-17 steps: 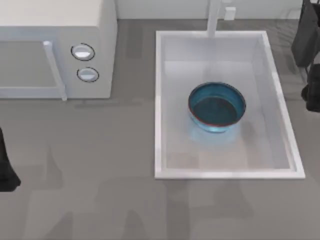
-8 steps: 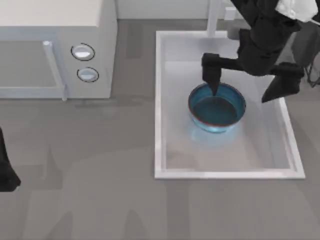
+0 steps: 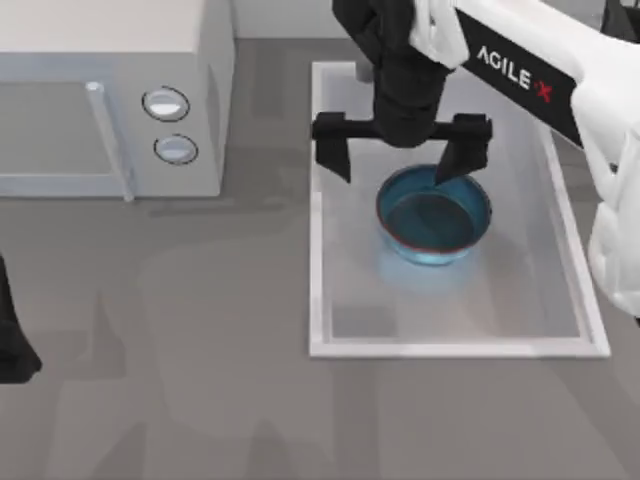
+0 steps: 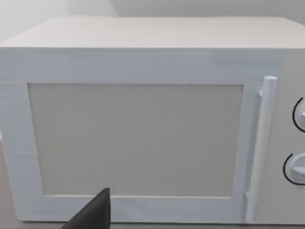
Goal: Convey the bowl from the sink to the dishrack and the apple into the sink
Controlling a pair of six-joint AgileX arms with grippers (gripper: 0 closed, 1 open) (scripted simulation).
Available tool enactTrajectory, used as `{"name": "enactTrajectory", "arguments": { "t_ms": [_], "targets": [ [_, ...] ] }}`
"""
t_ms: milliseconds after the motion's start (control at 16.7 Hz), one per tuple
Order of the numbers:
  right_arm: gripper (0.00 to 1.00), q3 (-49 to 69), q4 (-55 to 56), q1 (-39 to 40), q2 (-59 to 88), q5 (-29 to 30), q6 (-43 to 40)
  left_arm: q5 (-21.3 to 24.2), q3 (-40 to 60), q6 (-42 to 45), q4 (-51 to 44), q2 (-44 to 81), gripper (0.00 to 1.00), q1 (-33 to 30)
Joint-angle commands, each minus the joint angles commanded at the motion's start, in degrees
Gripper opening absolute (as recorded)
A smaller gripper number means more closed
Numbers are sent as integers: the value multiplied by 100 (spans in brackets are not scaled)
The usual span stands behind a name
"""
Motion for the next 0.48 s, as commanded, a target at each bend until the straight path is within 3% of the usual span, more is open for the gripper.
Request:
{"name": "enactTrajectory", "arguments": {
  "t_ms": [480],
  "targets": [
    [100, 457, 51, 49, 334, 195, -15, 0, 0, 0, 0, 0, 100, 0]
  ]
}}
